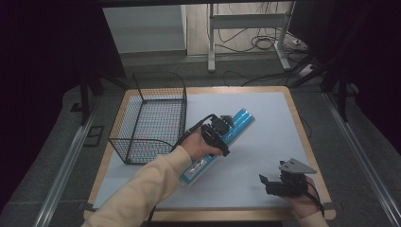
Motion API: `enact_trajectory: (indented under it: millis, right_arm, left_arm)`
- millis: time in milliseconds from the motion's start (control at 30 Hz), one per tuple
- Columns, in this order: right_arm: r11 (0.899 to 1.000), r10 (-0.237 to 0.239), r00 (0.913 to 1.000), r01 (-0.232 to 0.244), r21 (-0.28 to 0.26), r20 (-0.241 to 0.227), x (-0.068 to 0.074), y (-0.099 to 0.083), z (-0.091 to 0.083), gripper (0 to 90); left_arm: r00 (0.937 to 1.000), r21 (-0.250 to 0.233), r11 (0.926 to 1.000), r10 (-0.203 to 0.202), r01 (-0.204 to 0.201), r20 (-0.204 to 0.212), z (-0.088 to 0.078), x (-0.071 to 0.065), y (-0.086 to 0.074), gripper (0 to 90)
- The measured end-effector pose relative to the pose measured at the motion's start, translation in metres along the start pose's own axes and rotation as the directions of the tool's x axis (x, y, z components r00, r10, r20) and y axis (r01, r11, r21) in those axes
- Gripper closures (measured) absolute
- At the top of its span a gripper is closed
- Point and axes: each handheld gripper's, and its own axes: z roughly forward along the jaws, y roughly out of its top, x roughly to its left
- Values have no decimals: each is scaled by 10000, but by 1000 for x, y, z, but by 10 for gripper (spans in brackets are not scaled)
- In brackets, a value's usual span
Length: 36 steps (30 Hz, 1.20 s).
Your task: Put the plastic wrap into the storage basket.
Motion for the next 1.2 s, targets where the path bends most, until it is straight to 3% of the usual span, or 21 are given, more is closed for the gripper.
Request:
enact_trajectory:
  millis: [1200]
  right_arm:
    - [10000,43,10000,-43,28,-33,0,0,0,95]
  left_arm:
    - [9982,-201,9996,176,-188,-577,-44,10,30,317]
